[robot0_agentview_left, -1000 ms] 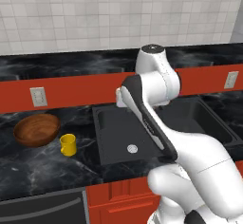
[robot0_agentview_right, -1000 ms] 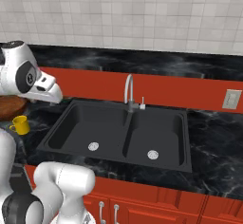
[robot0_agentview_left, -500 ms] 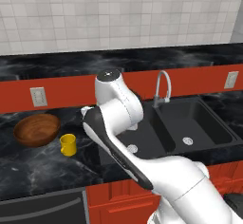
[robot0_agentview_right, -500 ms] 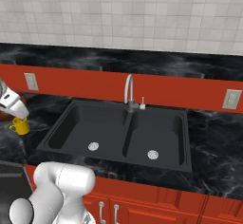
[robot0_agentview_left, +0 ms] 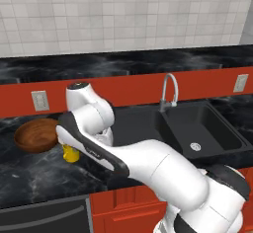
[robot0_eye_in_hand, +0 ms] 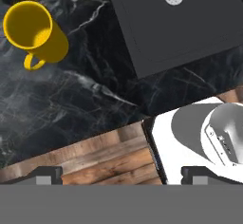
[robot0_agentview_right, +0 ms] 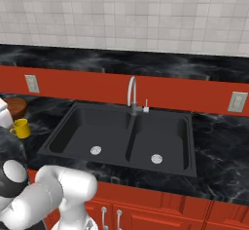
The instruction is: Pick the mug and place it in the sink. Pick the bowl and place it in the open cabinet and then close the cabinet.
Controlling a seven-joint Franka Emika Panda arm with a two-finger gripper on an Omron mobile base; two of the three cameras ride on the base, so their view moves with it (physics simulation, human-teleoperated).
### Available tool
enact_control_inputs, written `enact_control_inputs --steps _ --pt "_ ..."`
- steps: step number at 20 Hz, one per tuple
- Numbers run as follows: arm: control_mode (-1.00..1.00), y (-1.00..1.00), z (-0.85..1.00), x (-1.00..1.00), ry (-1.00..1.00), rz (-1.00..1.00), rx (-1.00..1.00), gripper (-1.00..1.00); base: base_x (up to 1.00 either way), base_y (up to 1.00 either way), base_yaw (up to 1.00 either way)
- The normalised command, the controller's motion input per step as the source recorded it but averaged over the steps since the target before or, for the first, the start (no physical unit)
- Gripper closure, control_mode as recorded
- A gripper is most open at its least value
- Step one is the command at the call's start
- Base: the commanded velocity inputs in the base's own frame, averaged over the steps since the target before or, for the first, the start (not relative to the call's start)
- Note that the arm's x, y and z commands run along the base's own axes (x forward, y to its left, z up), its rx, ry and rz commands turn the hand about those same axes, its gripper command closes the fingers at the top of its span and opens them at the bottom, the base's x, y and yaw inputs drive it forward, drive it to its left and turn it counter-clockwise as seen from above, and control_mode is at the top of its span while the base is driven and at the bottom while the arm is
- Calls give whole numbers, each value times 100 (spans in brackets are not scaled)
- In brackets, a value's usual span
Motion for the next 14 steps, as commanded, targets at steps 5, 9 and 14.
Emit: enact_control_inputs --steps 5,9,14 --pt "-100 67 -21 12 16 0 1 -100 0 0 0" --pt "-100 42 -23 0 -9 0 -3 -100 0 0 0" --pt "-100 12 -28 2 -5 0 -1 -100 0 0 0"
